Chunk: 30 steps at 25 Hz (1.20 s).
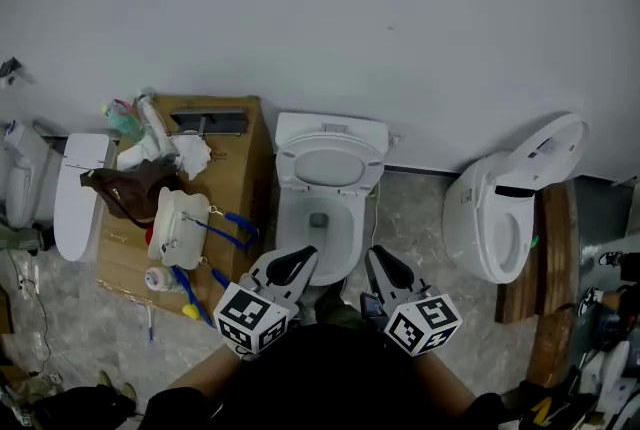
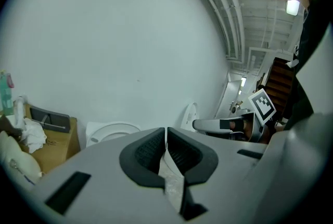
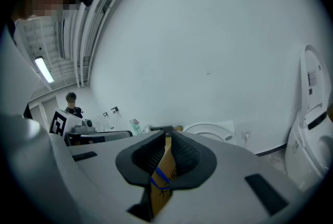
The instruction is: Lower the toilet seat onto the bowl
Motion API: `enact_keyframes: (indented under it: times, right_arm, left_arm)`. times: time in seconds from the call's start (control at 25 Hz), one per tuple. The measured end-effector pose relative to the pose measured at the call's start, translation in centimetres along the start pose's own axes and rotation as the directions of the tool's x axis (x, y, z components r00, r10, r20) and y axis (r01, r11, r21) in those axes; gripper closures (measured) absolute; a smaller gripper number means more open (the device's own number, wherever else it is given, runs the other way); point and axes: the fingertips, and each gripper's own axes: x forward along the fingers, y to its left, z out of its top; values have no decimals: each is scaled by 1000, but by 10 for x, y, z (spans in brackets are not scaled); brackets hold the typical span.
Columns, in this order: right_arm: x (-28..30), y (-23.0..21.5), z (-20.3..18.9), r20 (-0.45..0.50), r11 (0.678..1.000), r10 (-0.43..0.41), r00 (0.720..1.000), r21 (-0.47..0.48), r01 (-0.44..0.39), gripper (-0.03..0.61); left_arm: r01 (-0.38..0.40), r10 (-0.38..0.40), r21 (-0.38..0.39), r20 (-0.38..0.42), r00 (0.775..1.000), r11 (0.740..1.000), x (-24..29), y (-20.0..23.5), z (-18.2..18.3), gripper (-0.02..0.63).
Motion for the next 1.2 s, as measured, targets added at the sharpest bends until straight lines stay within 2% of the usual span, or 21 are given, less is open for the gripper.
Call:
enact_keyframes:
  times: [0.36, 0.56, 0.84, 0.96, 1.2]
  right_arm:
    - [43, -76, 34, -5, 998, -27, 1000, -59, 27, 523]
    - [76, -103, 43, -61, 990, 4, 998, -144, -12, 523]
    - [131, -138, 46, -133, 952, 2, 991, -304, -43, 522]
    - [155, -149, 44, -159, 928, -17, 987, -369, -43, 506]
    - [208, -178, 25, -218, 910, -55, 974, -413, -41, 451]
  left_arm:
    - [-172, 172, 23, 19, 985, 985, 46, 56, 27, 592]
    - [-159, 156, 58, 66, 986, 986, 72, 77, 41, 591]
    - [-229, 235, 219, 2, 972, 948, 112, 124, 47, 571]
    - [-218, 246, 298, -61, 967, 929, 133, 149, 44, 508]
    - [-165, 287, 470, -201, 937, 867, 176, 207, 14, 485]
